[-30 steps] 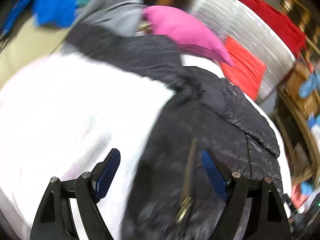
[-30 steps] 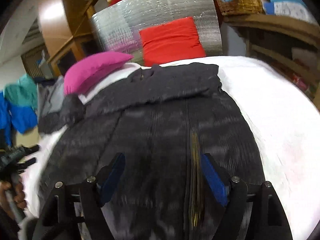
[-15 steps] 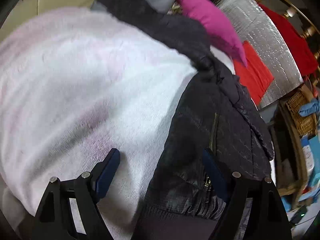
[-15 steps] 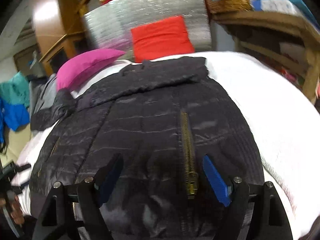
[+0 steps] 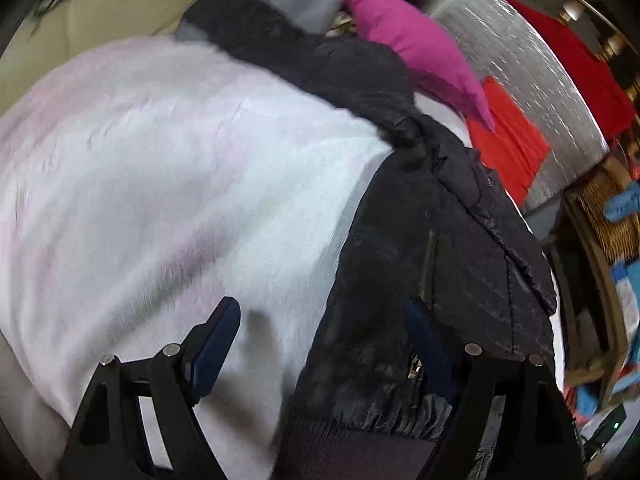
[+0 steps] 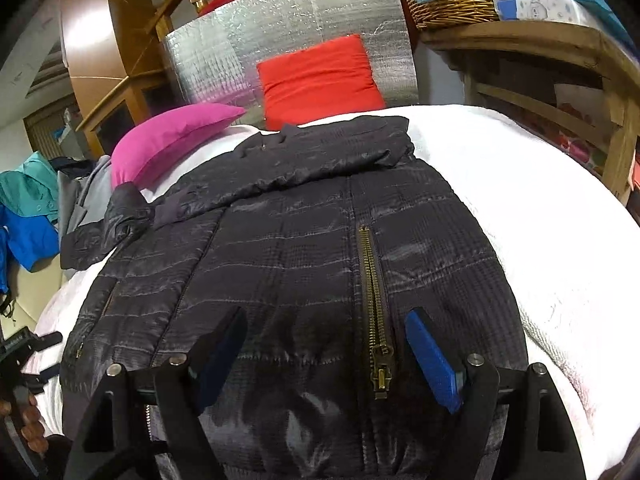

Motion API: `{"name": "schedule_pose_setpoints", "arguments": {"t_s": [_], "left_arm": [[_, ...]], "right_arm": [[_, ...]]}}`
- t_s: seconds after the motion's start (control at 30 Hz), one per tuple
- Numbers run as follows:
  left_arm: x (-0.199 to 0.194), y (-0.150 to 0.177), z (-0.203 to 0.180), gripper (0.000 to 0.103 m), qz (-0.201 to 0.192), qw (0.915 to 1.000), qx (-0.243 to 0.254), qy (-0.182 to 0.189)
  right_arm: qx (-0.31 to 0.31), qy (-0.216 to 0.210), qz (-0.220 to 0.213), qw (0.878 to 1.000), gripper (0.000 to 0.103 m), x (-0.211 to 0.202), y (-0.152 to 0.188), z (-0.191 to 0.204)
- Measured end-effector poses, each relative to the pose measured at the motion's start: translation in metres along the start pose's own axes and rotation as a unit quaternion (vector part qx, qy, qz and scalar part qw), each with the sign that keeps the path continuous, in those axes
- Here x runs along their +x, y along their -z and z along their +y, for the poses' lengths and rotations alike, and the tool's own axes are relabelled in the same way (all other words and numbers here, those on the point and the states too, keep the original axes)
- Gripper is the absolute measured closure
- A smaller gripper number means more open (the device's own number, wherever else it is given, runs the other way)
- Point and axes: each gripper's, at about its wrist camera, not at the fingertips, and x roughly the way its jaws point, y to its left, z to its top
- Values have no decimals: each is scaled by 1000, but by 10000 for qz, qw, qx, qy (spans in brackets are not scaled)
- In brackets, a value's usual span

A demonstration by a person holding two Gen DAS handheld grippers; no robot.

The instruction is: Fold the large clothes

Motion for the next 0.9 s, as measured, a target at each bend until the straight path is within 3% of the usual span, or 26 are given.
{"name": "schedule_pose_setpoints", "arguments": {"t_s": [0.13,0.23,0.47,0.63,0.8,0.9], "left_arm": [[-15,-65,8,19,-565,9981,235,-63],[-7,-127,37,19,-817,9966,-53,-104],[62,-248,124,20,-372,9906,-1275,-337],[97,-294,166,20,-462,9816,-1841,-196],[114,-316,194,22,-697,9722,-2234,-82],[122,-323,198,38,-718,9727,-2204,-48]], "right_arm": [[-42,1,10,10000,19,2,0,1],[-101,47,-2,9999,19,3,1,3],[-313,414,-233,9984,19,4,0,11],[-676,627,-148,9956,19,16,1,26],[-997,653,-84,9928,19,24,6,39],[-1156,653,24,9911,19,32,9,45]]}}
